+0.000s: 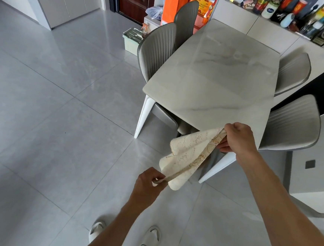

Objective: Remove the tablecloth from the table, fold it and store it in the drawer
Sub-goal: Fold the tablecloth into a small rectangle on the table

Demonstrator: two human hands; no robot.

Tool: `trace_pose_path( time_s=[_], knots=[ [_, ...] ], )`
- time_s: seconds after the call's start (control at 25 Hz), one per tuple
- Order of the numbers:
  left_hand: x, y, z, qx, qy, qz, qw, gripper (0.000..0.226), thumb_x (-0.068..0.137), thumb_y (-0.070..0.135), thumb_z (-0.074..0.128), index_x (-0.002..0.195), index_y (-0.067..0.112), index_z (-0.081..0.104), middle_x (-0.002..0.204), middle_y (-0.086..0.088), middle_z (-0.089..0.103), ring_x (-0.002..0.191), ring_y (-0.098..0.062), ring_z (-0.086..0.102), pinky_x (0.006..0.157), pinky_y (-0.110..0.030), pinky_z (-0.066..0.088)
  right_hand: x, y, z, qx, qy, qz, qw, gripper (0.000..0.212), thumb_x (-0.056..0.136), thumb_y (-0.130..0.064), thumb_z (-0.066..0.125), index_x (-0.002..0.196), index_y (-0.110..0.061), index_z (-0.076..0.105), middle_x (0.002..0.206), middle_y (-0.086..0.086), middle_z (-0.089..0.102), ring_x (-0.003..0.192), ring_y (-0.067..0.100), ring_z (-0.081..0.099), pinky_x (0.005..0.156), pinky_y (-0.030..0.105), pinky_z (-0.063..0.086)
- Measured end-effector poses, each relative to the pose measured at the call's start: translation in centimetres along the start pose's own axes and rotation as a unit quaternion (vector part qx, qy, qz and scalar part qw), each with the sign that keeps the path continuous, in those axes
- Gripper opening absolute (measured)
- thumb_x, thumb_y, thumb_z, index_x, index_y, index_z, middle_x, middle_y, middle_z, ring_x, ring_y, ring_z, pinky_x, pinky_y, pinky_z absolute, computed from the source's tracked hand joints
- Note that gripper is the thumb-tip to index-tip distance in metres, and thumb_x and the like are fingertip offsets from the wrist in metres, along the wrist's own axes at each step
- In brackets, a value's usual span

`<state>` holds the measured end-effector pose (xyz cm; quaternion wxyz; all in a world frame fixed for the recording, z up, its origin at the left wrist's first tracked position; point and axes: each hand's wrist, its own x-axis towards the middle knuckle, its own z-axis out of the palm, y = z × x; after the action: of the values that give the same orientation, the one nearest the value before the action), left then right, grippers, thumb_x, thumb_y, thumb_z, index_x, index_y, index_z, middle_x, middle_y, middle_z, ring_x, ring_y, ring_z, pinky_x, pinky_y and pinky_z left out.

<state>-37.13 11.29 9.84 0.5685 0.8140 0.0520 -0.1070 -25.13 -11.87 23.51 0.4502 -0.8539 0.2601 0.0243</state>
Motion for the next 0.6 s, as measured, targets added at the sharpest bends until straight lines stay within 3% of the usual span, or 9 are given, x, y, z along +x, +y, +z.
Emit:
trace_pose_path(
  time_s=[0.08, 0.24, 0.36, 0.52, 0.6],
  knots=[
    [-0.1, -0.2, 0.5, -0.024, 0.021, -0.007, 0.999, 0.009, 0.077, 0.021, 0.079, 0.082, 0.021, 0.072, 0.077, 0.011, 0.070, 0.060, -0.001, 0.058, 0.053, -0.014, 0.041, 0.0, -0.1, -0.4, 0.008, 0.004, -0.003, 1.000, 0.025, 0.092, -0.020, 0.043, 0.082, -0.004, 0.059, 0.055, 0.012, 0.070, 0.052, 0.028, 0.071, 0.047, 0.033, 0.057],
    [-1.4, -0.8, -0.3, -0.144, 0.086, -0.035, 0.985, 0.011, 0.075, 0.020, 0.082, 0.080, 0.029, 0.076, 0.076, 0.006, 0.073, 0.069, -0.012, 0.064, 0.059, -0.021, 0.050, 0.3, 0.2, -1.1, 0.011, 0.015, 0.008, 1.000, 0.026, 0.092, -0.020, 0.042, 0.083, -0.004, 0.060, 0.055, 0.010, 0.071, 0.052, 0.026, 0.071, 0.045, 0.029, 0.055],
    [-1.7, -0.1, -1.3, -0.254, 0.066, -0.030, 0.964, 0.020, 0.079, 0.007, 0.076, 0.083, 0.026, 0.079, 0.080, -0.002, 0.076, 0.072, -0.013, 0.067, 0.064, -0.019, 0.051, 0.6, 0.6, -1.0, 0.018, 0.013, 0.023, 0.999, 0.025, 0.092, -0.019, 0.042, 0.085, -0.003, 0.060, 0.055, 0.011, 0.071, 0.051, 0.026, 0.071, 0.045, 0.030, 0.056],
    [-0.4, 0.9, -3.3, -0.254, 0.059, 0.056, 0.964, 0.022, 0.086, 0.001, 0.068, 0.094, 0.020, 0.076, 0.095, -0.004, 0.072, 0.086, -0.018, 0.066, 0.072, -0.026, 0.052, 0.7, 1.0, -0.8, 0.031, 0.012, 0.042, 0.999, 0.026, 0.093, -0.016, 0.043, 0.085, 0.000, 0.061, 0.057, 0.014, 0.071, 0.049, 0.026, 0.069, 0.048, 0.033, 0.059],
    [0.4, 1.3, -3.6, -0.252, 0.106, 0.007, 0.962, 0.022, 0.080, 0.014, 0.077, 0.096, 0.028, 0.072, 0.087, 0.005, 0.072, 0.077, -0.008, 0.067, 0.066, -0.017, 0.051, 0.5, 1.1, -0.7, 0.039, 0.007, 0.049, 0.998, 0.026, 0.093, -0.016, 0.043, 0.086, 0.001, 0.061, 0.057, 0.013, 0.071, 0.047, 0.024, 0.069, 0.046, 0.031, 0.058]
  ],
)
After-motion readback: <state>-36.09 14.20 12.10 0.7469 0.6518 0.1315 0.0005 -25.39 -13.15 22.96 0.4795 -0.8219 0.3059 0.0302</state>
